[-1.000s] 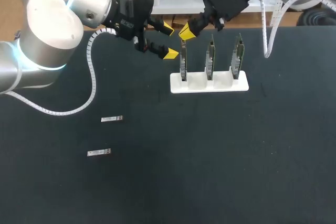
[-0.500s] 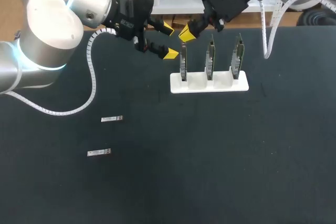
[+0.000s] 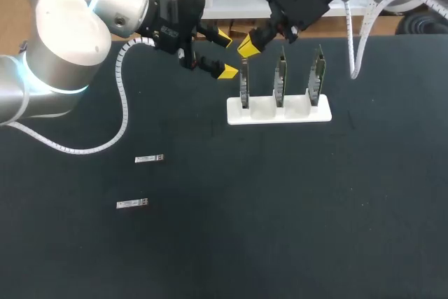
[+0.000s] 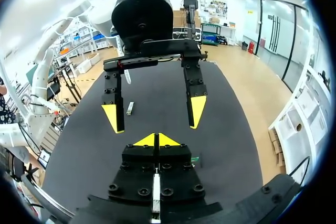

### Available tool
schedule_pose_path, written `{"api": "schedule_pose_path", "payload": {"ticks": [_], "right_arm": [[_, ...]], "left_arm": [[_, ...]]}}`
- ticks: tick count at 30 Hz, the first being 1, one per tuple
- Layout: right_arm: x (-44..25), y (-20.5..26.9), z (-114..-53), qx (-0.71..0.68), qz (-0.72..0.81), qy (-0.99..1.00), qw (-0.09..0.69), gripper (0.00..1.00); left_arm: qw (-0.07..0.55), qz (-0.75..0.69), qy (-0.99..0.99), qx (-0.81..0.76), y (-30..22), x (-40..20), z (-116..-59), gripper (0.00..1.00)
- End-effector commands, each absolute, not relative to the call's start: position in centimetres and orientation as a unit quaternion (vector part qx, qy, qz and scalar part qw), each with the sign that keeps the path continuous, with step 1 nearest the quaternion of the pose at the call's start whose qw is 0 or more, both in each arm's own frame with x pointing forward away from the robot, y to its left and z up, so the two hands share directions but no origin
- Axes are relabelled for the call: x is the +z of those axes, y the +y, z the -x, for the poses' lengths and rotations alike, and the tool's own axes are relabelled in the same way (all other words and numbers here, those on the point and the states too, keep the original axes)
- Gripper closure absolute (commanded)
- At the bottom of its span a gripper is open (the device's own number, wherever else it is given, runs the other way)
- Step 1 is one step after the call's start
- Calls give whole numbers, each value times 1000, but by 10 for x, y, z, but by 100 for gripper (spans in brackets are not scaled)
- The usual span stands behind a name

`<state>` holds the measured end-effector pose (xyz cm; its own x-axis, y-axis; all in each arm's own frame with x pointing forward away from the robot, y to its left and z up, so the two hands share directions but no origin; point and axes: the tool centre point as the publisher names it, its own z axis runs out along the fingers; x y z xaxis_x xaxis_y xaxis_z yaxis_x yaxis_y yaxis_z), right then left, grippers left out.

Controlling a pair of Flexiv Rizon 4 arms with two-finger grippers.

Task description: Pick up the optical module with the left hand, and insert it into the network port with the right hand.

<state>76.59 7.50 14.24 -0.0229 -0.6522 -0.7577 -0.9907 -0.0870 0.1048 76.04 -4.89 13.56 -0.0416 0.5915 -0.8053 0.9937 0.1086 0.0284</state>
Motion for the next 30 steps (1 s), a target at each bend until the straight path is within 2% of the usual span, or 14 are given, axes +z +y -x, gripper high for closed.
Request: {"api": "schedule_pose_path", "payload": {"ticks": [1,30], "right_arm": [[138,75,-768,344,653,628,246,100],[127,75,-763,349,648,635,234,100]], "left_arm": [[343,-602,660,-292,-49,135,-762,0],[343,-602,660,-292,-49,135,-762,0]]}}
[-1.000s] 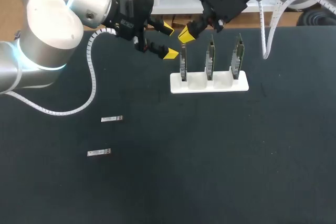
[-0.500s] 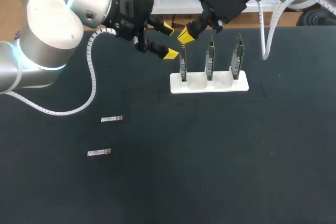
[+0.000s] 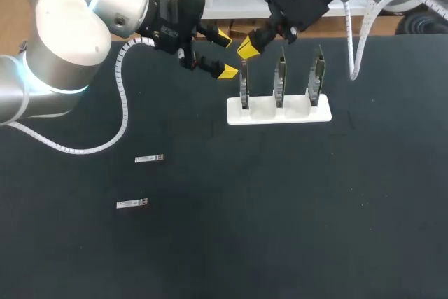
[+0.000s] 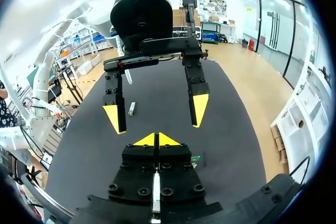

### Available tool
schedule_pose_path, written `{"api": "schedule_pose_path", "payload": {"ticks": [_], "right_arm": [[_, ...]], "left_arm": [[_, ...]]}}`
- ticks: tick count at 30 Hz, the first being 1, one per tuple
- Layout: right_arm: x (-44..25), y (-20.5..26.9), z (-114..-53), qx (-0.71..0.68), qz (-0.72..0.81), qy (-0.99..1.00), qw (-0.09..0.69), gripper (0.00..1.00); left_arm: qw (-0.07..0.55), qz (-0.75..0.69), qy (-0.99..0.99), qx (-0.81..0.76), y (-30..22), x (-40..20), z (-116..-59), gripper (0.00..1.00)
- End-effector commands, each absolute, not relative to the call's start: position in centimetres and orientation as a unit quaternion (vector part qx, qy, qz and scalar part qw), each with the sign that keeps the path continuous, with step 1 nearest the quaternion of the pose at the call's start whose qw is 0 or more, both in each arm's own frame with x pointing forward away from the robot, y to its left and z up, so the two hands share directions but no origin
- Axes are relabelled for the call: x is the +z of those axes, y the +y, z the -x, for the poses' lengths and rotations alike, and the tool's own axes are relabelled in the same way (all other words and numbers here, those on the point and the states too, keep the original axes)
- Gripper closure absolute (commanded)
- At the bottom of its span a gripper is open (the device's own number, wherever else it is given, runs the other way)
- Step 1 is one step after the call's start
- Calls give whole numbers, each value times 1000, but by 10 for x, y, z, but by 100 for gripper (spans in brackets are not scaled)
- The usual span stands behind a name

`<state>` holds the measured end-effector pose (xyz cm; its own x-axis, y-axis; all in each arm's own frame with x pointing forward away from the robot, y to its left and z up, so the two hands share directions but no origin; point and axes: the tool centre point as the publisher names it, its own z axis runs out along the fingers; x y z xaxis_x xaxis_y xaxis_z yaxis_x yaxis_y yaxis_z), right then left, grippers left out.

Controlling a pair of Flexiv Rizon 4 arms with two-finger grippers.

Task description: Pick up the optical module with the left hand, and insert it into the network port with the right hand.

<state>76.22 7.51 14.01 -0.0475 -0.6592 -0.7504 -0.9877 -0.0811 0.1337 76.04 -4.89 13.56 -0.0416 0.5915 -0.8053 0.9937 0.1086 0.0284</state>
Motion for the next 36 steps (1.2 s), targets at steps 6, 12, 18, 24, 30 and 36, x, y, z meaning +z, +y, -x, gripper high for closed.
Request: {"api": "schedule_pose_path", "payload": {"ticks": [6,12,18,24,30,36], "right_arm": [[125,75,-762,349,647,637,231,100],[125,74,-763,349,646,638,234,100],[128,74,-762,347,646,637,238,100],[137,74,-763,343,648,632,250,100],[148,74,-765,338,652,626,262,100],[152,75,-765,337,656,622,264,100]], "left_arm": [[343,-602,660,-292,-49,135,-762,0],[343,-602,660,-292,-49,135,-762,0],[343,-602,660,-292,-49,135,-762,0],[343,-602,660,-292,-49,135,-762,0],[343,-602,660,-292,-49,135,-762,0],[343,-602,660,-292,-49,135,-762,0]]}}
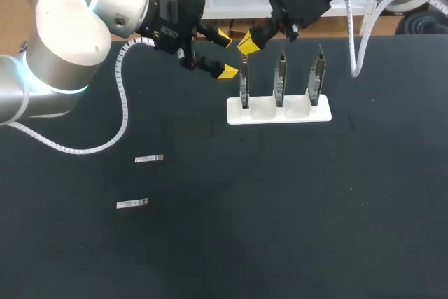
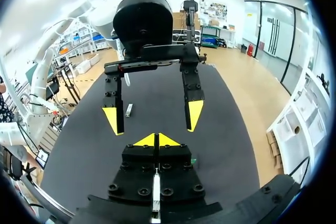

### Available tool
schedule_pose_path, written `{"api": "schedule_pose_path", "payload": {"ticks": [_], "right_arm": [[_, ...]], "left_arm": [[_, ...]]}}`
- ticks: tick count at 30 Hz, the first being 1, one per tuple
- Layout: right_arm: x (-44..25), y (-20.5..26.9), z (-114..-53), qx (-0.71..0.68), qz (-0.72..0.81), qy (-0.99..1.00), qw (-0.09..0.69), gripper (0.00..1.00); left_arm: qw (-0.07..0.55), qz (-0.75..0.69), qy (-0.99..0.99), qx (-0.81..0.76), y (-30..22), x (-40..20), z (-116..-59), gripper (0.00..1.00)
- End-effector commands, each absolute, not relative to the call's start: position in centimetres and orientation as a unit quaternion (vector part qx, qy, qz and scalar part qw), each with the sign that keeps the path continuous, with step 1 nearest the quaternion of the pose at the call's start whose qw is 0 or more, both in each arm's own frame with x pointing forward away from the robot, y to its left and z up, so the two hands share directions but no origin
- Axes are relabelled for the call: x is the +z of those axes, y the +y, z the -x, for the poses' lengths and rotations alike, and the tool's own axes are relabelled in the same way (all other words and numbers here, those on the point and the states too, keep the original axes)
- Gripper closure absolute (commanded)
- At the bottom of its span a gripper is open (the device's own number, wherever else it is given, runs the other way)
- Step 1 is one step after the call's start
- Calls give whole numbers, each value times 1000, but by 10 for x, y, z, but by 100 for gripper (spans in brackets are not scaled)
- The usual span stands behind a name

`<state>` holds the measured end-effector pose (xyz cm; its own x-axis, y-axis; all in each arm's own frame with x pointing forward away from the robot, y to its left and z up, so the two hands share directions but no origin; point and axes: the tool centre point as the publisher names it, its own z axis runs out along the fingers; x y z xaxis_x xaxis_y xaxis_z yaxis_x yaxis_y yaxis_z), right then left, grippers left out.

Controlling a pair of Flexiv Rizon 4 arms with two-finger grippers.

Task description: Pick up the optical module with the left hand, and insert it into the network port with the right hand.

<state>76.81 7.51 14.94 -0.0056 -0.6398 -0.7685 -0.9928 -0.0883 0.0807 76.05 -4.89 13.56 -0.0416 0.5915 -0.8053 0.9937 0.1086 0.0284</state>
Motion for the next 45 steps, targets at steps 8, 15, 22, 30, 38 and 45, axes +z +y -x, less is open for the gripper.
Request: {"api": "schedule_pose_path", "payload": {"ticks": [8,15,22,30,38,45], "right_arm": [[174,51,-768,358,631,612,315,100],[185,22,-766,349,620,620,331,100],[189,5,-761,343,626,624,316,100],[189,-6,-757,345,634,624,298,100],[182,-20,-754,347,634,631,282,100],[180,-28,-749,347,636,633,272,100]], "left_arm": [[343,-602,660,-292,-49,135,-762,0],[343,-602,660,-292,-49,135,-762,0],[343,-602,660,-292,-49,135,-762,0],[343,-602,660,-292,-49,135,-762,0],[343,-602,660,-292,-49,135,-762,0],[343,-602,660,-292,-49,135,-762,0]]}}
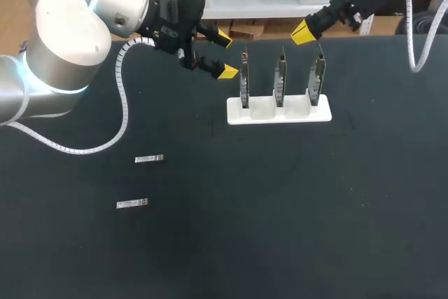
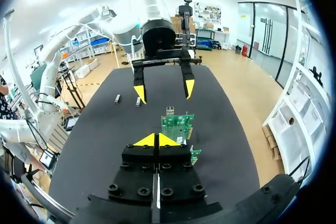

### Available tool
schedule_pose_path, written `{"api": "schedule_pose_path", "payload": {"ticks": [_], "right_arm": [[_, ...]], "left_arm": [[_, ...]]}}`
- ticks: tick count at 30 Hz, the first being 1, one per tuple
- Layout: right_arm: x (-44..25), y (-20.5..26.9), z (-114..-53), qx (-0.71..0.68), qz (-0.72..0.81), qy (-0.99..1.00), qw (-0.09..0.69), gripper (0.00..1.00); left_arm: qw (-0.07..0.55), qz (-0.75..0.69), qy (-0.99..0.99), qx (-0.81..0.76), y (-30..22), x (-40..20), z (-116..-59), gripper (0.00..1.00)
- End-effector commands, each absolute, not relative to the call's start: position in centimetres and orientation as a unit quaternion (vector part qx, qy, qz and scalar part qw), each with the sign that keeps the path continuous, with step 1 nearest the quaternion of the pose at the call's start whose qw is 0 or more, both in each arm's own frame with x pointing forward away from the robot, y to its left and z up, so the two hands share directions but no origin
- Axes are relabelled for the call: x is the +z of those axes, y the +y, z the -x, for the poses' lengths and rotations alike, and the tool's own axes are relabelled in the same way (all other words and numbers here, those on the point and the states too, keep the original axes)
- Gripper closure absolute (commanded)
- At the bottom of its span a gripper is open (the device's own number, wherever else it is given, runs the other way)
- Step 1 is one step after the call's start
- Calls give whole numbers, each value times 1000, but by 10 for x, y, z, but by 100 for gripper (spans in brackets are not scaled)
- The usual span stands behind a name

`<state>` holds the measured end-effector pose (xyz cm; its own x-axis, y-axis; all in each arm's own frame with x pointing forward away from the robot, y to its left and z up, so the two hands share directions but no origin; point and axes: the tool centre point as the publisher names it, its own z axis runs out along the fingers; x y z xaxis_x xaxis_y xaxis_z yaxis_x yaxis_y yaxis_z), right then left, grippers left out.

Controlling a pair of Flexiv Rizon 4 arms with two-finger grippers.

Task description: Pick up the optical module with the left hand, and insert it into the network port with the right hand.

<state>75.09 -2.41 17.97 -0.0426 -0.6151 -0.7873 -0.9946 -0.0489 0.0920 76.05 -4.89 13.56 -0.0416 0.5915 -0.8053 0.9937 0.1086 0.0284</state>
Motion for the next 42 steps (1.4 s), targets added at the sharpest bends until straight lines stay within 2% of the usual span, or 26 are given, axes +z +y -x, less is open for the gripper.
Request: {"api": "schedule_pose_path", "payload": {"ticks": [1,27,42], "right_arm": [[179,-29,-749,347,637,633,272,100],[157,-36,-760,350,644,634,245,100],[156,-35,-766,345,640,638,254,100]], "left_arm": [[343,-602,660,-292,-49,135,-762,0],[343,-602,660,-292,-49,135,-762,0],[343,-602,660,-292,-49,135,-762,0]]}}
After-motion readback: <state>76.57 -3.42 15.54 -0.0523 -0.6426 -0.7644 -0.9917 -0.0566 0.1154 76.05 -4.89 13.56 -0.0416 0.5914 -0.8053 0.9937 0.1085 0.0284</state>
